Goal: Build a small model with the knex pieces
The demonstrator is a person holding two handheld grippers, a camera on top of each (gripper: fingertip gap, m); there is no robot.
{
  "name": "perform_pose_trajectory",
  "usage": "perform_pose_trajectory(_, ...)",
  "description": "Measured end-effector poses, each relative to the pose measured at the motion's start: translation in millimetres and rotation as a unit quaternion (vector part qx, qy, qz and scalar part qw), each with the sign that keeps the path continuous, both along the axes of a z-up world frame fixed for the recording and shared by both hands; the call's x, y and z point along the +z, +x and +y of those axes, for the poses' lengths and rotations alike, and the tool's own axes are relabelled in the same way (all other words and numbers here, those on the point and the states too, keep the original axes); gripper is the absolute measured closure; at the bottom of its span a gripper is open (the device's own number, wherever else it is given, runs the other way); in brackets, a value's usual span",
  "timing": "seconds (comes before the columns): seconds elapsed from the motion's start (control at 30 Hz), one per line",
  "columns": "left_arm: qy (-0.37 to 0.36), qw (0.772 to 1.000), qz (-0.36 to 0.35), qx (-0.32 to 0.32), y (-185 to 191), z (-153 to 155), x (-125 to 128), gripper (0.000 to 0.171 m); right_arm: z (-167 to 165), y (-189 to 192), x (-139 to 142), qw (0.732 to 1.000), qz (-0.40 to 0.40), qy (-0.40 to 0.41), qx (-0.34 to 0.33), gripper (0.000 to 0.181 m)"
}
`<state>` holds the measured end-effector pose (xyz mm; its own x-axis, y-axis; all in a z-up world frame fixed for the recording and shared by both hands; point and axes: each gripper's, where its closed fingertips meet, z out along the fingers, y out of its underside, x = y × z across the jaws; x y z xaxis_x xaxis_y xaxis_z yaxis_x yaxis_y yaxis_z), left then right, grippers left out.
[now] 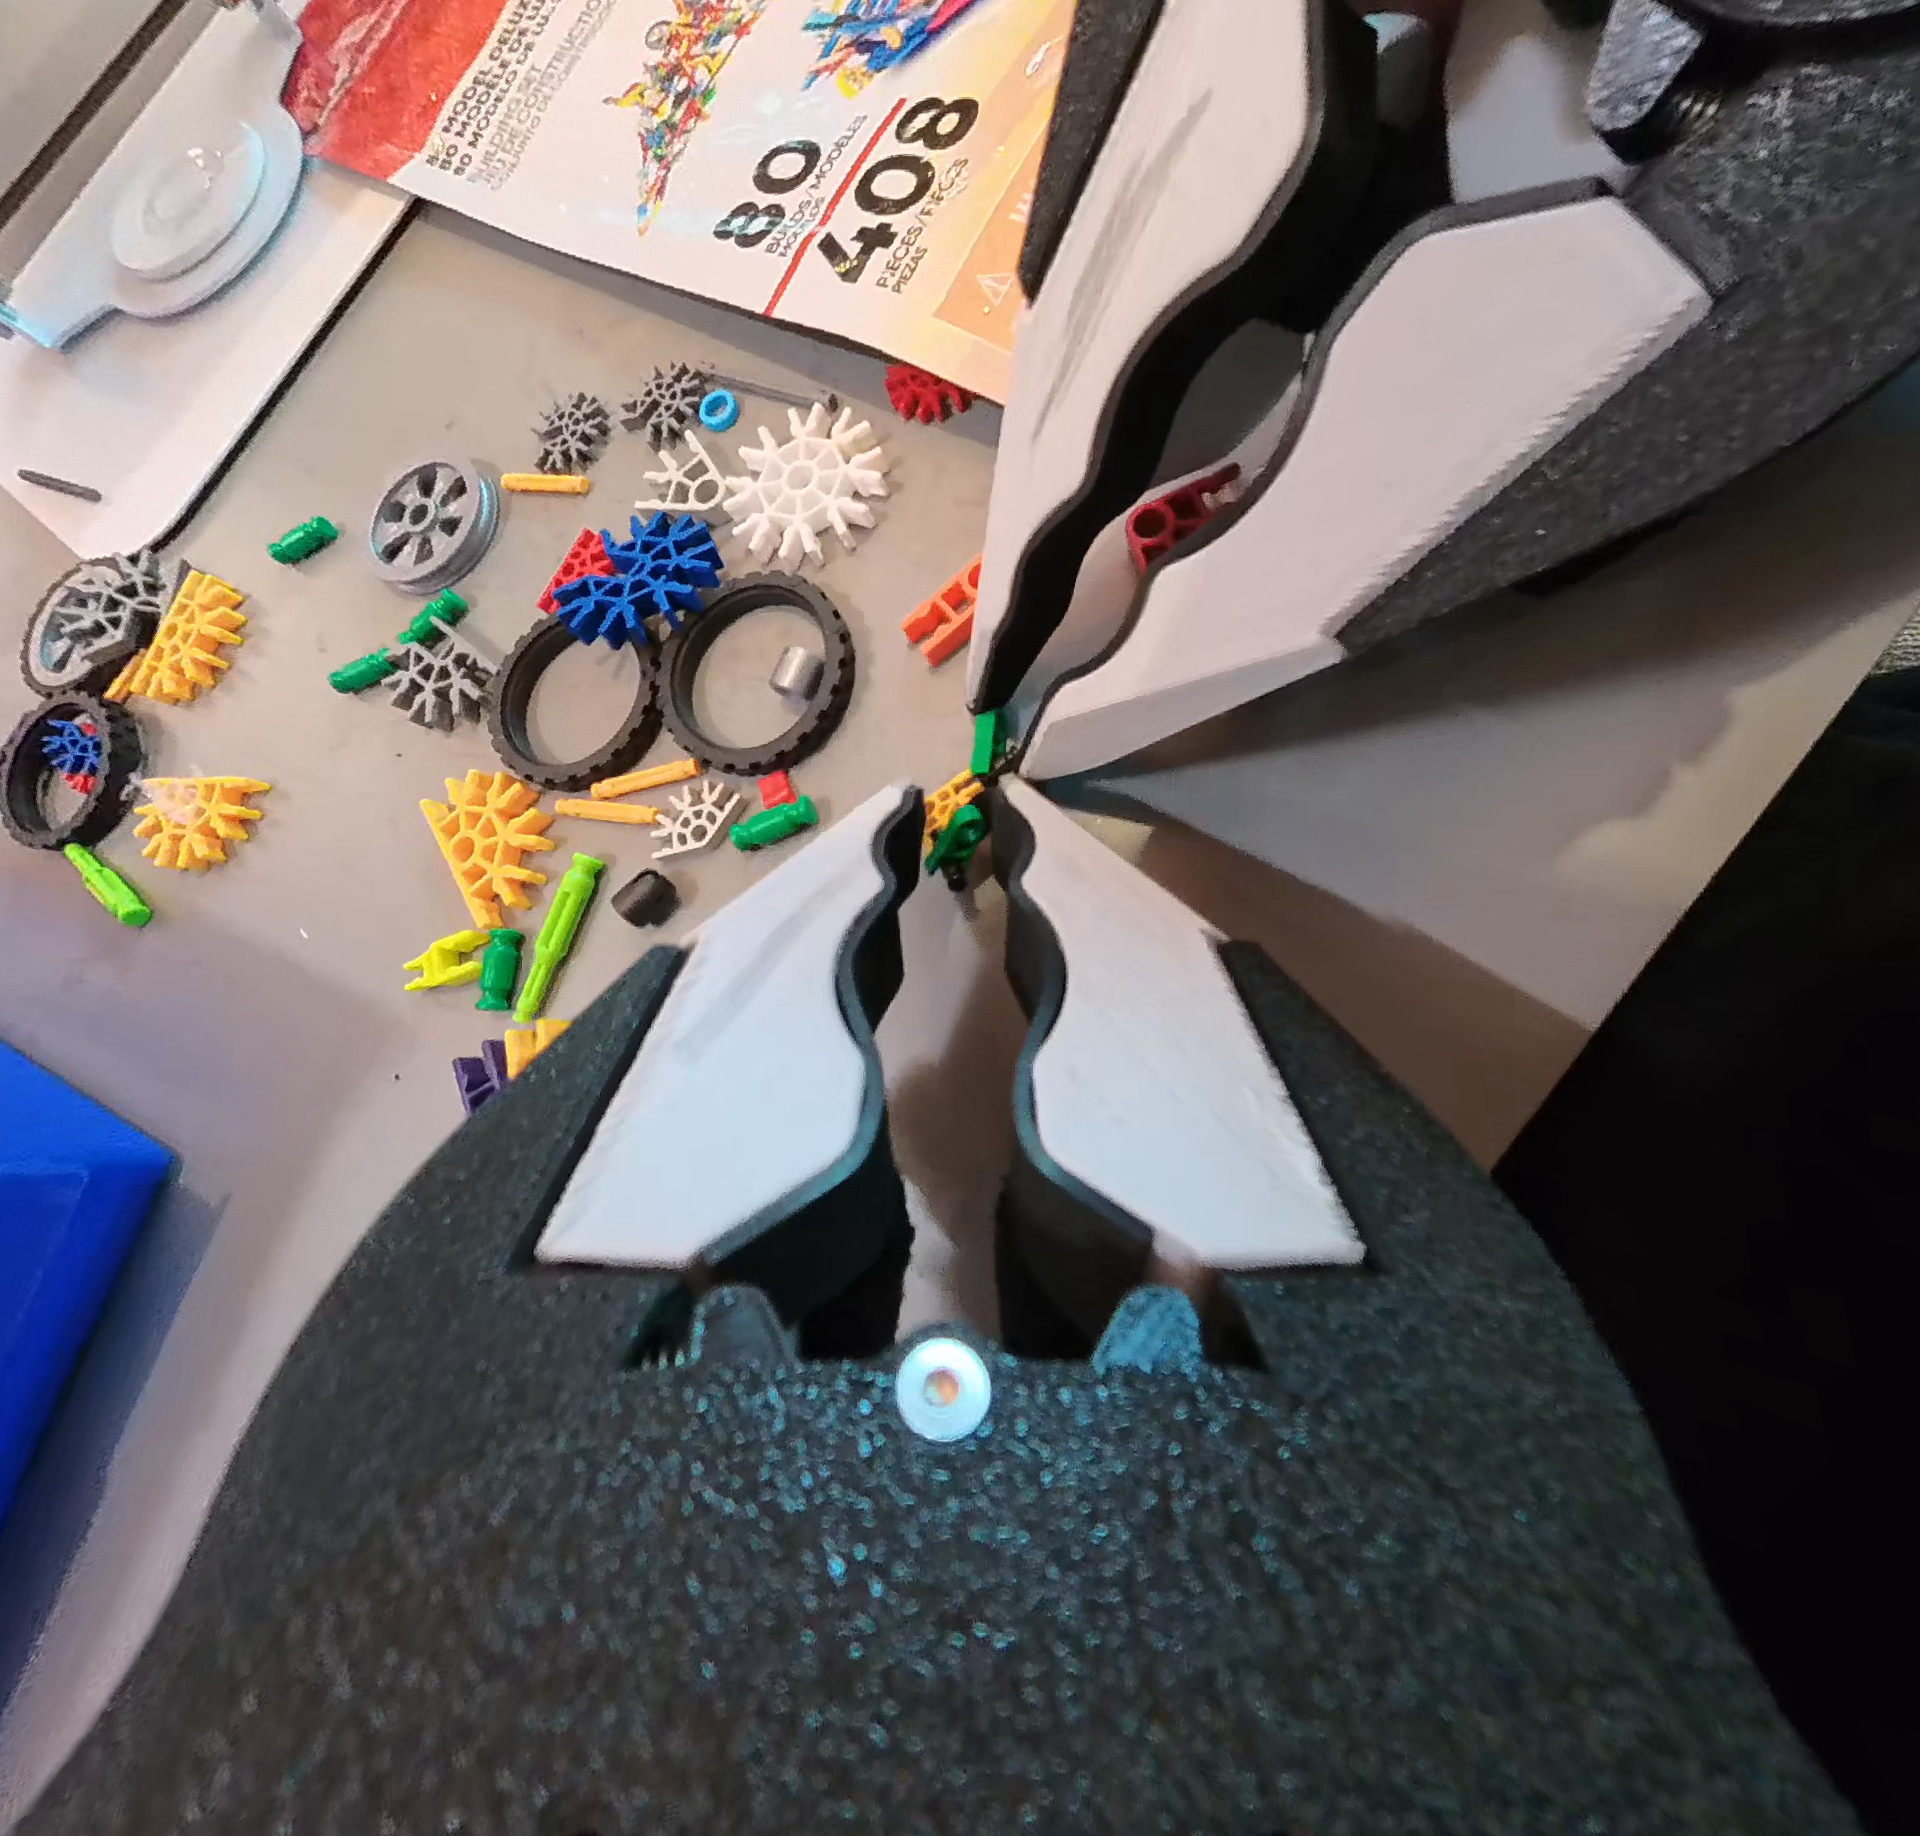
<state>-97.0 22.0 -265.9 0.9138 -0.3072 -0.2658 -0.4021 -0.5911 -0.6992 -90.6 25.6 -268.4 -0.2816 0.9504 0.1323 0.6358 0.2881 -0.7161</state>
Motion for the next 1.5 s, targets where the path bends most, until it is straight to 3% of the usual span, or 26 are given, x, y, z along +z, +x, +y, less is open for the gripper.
perform_pose_trajectory(0.37,-0.009,1.000,-0.013,-0.007,-0.4,-0.2,-1.1,0.163,-0.9,-2.4,0.2,0.999,0.003,0.009,0.030,0.170)
perform_pose_trajectory(0.67,-0.002,1.000,0.014,-0.004,-7.3,-1.6,-0.1,0.156,1.0,-5.1,0.1,0.999,0.004,0.017,0.035,0.176)
perform_pose_trajectory(0.97,-0.001,1.000,0.022,-0.007,-9.9,-0.6,-0.8,0.163,1.0,-5.2,0.1,0.999,0.005,0.022,0.041,0.179)
perform_pose_trajectory(1.5,0.025,0.984,0.058,-0.168,-7.9,-1.4,-0.5,0.165,-4.3,-2.1,0.3,0.977,0.013,0.045,0.208,0.181)
